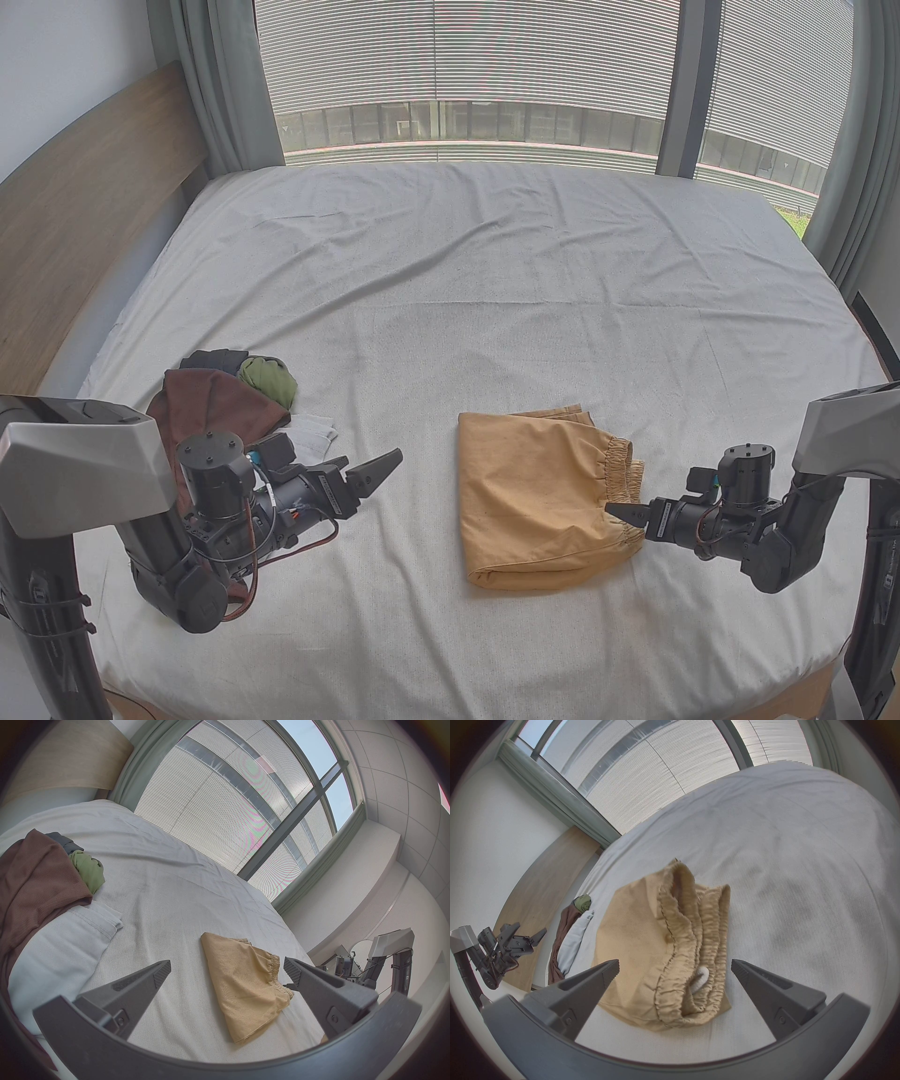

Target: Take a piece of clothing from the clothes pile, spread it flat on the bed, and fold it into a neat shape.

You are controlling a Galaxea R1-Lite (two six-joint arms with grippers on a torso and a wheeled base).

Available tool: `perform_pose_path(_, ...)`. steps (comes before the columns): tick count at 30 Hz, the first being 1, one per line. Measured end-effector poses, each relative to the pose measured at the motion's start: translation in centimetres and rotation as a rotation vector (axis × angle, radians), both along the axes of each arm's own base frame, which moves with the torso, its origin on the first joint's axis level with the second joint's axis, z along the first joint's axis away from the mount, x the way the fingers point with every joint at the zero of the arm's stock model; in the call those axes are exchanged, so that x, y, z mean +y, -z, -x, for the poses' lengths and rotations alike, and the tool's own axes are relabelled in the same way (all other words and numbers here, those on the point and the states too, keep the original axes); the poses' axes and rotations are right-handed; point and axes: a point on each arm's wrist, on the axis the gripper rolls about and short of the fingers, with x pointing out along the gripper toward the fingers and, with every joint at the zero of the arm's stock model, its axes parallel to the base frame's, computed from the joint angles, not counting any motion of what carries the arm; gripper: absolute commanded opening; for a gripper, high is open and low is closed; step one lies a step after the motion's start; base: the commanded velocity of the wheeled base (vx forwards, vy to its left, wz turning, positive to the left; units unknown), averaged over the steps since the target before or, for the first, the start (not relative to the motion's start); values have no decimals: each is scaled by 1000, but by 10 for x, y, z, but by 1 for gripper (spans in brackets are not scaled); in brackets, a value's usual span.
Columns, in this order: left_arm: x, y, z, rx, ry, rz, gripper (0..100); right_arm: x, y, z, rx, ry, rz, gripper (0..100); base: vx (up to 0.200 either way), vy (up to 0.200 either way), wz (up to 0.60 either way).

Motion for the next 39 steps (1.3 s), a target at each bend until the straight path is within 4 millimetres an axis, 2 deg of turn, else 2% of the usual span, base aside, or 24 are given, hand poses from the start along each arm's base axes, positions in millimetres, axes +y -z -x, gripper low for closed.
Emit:
perform_pose_path(23, -2, 6, 0, 13, 7, -11, 100, 3, 32, -5, 83, -4, 3, 100, 0, 0, 0)
perform_pose_path(39, -5, 9, 2, 22, 18, -17, 100, 22, 34, -3, 152, -31, -118, 100, 0, 0, 0)
